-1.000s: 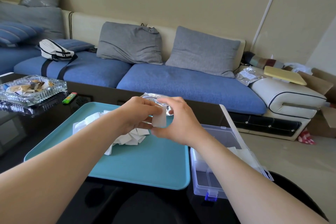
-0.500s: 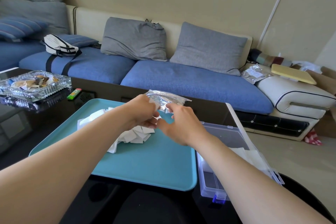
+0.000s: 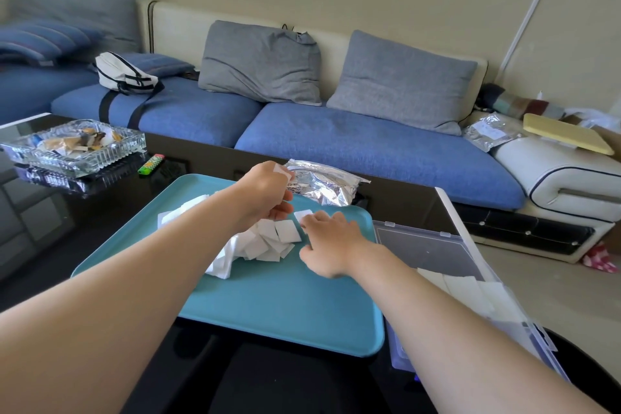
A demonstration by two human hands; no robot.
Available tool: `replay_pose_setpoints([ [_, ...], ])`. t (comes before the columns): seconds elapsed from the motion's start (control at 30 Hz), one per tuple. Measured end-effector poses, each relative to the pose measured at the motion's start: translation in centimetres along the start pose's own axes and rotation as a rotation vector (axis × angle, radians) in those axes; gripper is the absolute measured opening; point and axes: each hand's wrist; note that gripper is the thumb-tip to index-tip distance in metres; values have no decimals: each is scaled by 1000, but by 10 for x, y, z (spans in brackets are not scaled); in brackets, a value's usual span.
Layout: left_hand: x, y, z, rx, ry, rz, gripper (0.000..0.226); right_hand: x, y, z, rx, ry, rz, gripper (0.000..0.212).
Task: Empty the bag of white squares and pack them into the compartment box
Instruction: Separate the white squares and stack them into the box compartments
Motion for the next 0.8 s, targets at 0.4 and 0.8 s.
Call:
replay_pose_setpoints([
  [0.4,0,24,6,25,-30,-165,39,4,13,5,-17,-88,137,5],
  [0.8,-8,35,6,49,-57,-246,63,14,17,10,-50,-43,-16,19],
])
Point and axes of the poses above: each hand's wrist, its own y-axis away from the middle knuckle, its own x-axis out of the back of the hand, z = x × y, and after that the axes turned 11 degrees about z, right-handed
